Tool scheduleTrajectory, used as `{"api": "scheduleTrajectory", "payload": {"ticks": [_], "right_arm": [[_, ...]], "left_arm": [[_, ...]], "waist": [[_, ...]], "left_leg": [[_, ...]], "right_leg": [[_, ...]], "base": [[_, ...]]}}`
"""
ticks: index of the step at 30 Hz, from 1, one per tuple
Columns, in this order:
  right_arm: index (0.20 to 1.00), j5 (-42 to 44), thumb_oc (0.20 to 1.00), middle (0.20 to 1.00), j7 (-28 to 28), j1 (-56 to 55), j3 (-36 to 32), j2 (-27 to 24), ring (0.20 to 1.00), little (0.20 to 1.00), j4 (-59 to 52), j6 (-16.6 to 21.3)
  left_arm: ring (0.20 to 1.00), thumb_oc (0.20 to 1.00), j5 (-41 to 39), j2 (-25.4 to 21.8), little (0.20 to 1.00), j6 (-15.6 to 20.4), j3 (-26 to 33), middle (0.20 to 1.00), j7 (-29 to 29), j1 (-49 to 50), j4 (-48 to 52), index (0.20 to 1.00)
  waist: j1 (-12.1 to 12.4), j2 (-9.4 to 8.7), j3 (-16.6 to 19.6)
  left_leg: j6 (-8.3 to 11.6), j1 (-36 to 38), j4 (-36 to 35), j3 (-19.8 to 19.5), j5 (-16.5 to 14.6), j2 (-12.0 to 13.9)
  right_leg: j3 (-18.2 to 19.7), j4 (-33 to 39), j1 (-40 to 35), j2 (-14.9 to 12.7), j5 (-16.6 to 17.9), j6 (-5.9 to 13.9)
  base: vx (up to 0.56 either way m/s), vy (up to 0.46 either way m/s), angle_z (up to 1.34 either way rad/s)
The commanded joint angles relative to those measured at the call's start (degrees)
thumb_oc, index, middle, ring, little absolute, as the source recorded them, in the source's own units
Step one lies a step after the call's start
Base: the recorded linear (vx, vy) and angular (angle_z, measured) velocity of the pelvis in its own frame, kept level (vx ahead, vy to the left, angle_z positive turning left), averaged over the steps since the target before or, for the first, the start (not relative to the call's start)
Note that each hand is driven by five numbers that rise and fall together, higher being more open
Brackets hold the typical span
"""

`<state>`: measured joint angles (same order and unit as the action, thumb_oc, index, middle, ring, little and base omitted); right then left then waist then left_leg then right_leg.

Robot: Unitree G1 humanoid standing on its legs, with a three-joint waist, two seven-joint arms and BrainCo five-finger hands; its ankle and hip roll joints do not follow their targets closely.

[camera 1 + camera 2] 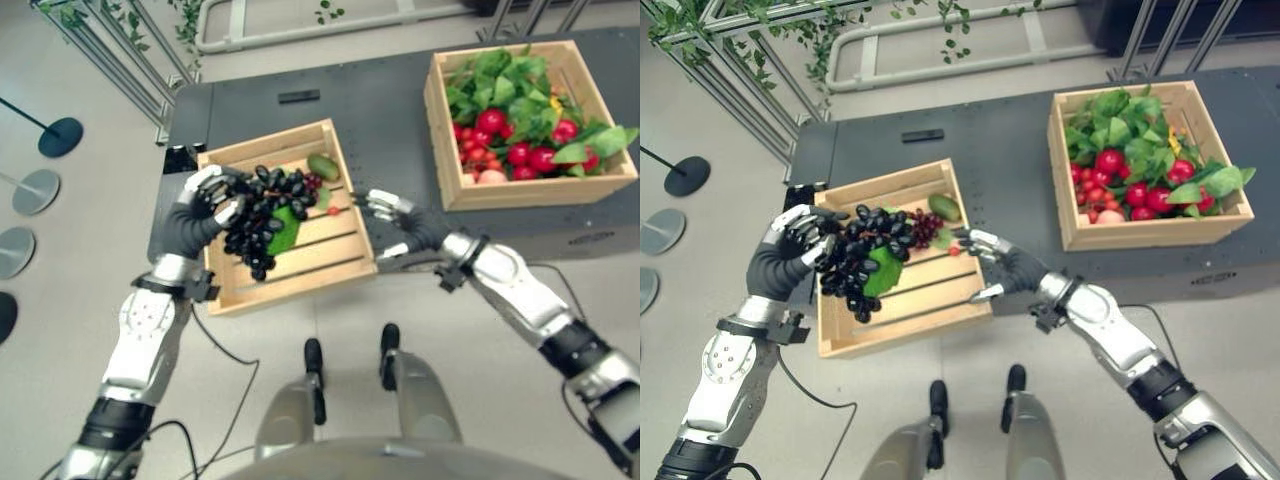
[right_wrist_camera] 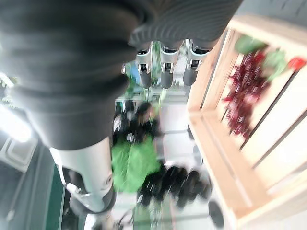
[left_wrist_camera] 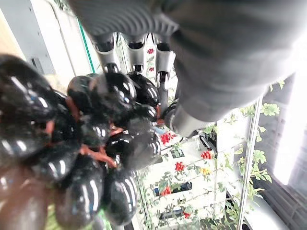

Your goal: Pick up the fruits from the basket on one side to the basket on the other side

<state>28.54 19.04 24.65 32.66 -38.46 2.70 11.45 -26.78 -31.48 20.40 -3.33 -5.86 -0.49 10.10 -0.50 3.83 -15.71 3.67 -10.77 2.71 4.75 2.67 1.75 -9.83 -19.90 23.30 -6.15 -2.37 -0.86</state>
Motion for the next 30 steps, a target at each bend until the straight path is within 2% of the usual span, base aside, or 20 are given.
{"api": "scheduleTrajectory", "payload": {"ticks": [1,21,30], "right_arm": [[1.0,3.8,1.0,1.0,0.31,5.05,2.56,3.88,1.0,1.0,-1.27,2.01],[1.0,8.6,1.0,1.0,2.52,9.69,6.94,5.8,1.0,1.0,-5.15,0.84],[1.0,9.75,1.0,1.0,2.75,11.21,9.08,8.53,1.0,1.0,-4.97,0.21]], "left_arm": [[0.2,0.2,-3.41,0.12,0.2,3.45,0.3,0.2,0.08,-2.78,5.33,0.2],[0.2,0.2,-3.15,0.9,0.2,3.95,-4.57,0.2,-0.64,-8.36,5.59,0.2],[0.2,0.2,-3.03,1.73,0.2,3.89,-5.42,0.2,-0.27,-9.25,5.1,0.2]], "waist": [[0.6,-0.78,2.08],[-0.02,-1.26,2.43],[-0.04,-1.52,2.44]], "left_leg": [[-3.41,0.24,2.08,1.37,-4.16,-3.97],[-3.26,-0.07,2.14,1.48,-4.05,-3.92],[-3.33,-0.52,2.49,1.71,-4.27,-3.88]], "right_leg": [[2.12,4.31,-3.25,0.46,0.71,5.54],[2.47,4.21,-2.67,0.59,0.98,5.34],[3.01,4.22,-2.21,0.92,1.12,5.21]], "base": [[0.0,0.0,0.0],[0.0,0.0,0.0],[0.0,-0.002,-0.01]]}}
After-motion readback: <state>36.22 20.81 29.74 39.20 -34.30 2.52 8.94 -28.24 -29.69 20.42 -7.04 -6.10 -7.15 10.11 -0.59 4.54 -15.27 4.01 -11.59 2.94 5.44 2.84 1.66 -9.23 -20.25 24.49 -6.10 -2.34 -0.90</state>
